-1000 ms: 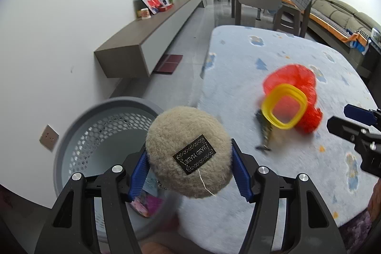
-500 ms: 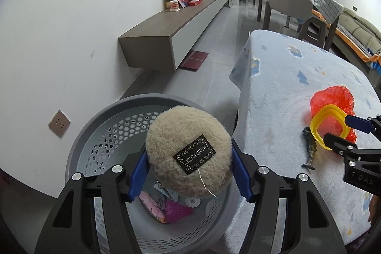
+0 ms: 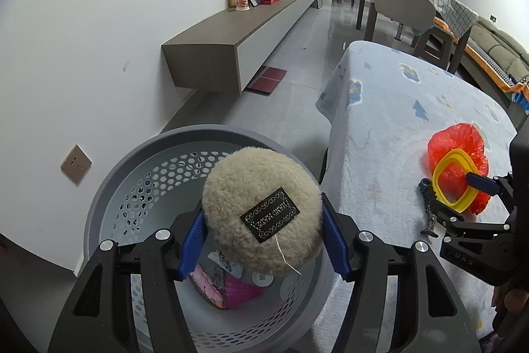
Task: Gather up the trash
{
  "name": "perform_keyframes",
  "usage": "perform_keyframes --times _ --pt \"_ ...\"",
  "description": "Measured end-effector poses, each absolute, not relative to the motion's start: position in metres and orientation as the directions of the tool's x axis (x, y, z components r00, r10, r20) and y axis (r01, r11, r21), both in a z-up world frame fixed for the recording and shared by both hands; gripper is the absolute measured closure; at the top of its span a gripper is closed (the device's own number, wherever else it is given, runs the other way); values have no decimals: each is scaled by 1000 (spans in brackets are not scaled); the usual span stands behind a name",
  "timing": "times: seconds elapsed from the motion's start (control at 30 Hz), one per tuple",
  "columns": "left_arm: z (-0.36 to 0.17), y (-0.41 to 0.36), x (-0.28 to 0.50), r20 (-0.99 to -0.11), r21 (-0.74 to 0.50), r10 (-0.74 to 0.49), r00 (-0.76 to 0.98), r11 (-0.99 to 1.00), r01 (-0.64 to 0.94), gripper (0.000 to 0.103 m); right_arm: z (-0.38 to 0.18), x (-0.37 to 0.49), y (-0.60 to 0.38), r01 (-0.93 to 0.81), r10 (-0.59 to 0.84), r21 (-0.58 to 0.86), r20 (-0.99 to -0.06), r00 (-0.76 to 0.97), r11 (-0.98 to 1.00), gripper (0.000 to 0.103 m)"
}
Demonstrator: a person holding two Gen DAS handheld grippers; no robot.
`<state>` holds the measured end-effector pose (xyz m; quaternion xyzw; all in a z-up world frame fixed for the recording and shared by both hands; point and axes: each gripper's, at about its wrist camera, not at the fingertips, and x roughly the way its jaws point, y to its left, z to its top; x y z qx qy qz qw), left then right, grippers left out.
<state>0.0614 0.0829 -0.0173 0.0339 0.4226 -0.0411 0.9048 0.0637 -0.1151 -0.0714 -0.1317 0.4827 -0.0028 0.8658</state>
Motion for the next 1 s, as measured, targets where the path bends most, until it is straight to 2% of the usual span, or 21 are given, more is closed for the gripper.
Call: perform_keyframes --times 0.03,0.13,0.2,0.27,0.3,0.53,0.73,0.8,0.83,0.87,0.93,1.0 --pt "-17 83 61 -768 28 -45 639 994 104 43 -72 63 -114 -124 -139 -242 -830 540 962 37" --pt "-18 84 61 -768 30 -43 639 994 103 42 -70 61 -115 -135 -115 -221 -833 541 966 63" --pt "-18 84 61 -768 31 -42 639 994 101 42 -68 60 -114 -130 -119 -226 -827 549 965 74" --pt "-18 84 61 -767 32 -41 640 994 101 42 -68 59 -114 -130 -124 -232 -825 552 964 92" --pt "-18 84 61 -767 32 -41 640 994 102 42 -67 58 -115 -133 -113 -220 -829 549 966 94" --pt "-16 84 60 -763 28 -45 644 994 104 42 -60 50 -129 -99 -84 -165 -831 549 981 94" --pt "-15 83 59 -764 22 -53 643 994 109 42 -59 39 -163 -32 -30 -55 -850 526 998 94" --pt "-14 81 58 -763 22 -57 644 993 114 42 -55 36 -164 -27 -40 -64 -844 535 998 92" --pt "-14 80 58 -762 22 -59 645 993 116 42 -52 35 -164 -28 -44 -71 -838 544 997 86" --pt "-13 80 57 -761 22 -60 646 993 118 42 -49 33 -162 -27 -49 -76 -832 553 997 75" --pt "-13 79 57 -759 25 -61 648 992 122 42 -44 31 -160 -26 -59 -90 -818 573 996 64" --pt "-13 79 56 -759 28 -58 649 992 122 42 -40 29 -160 -19 -69 -98 -812 580 995 63"
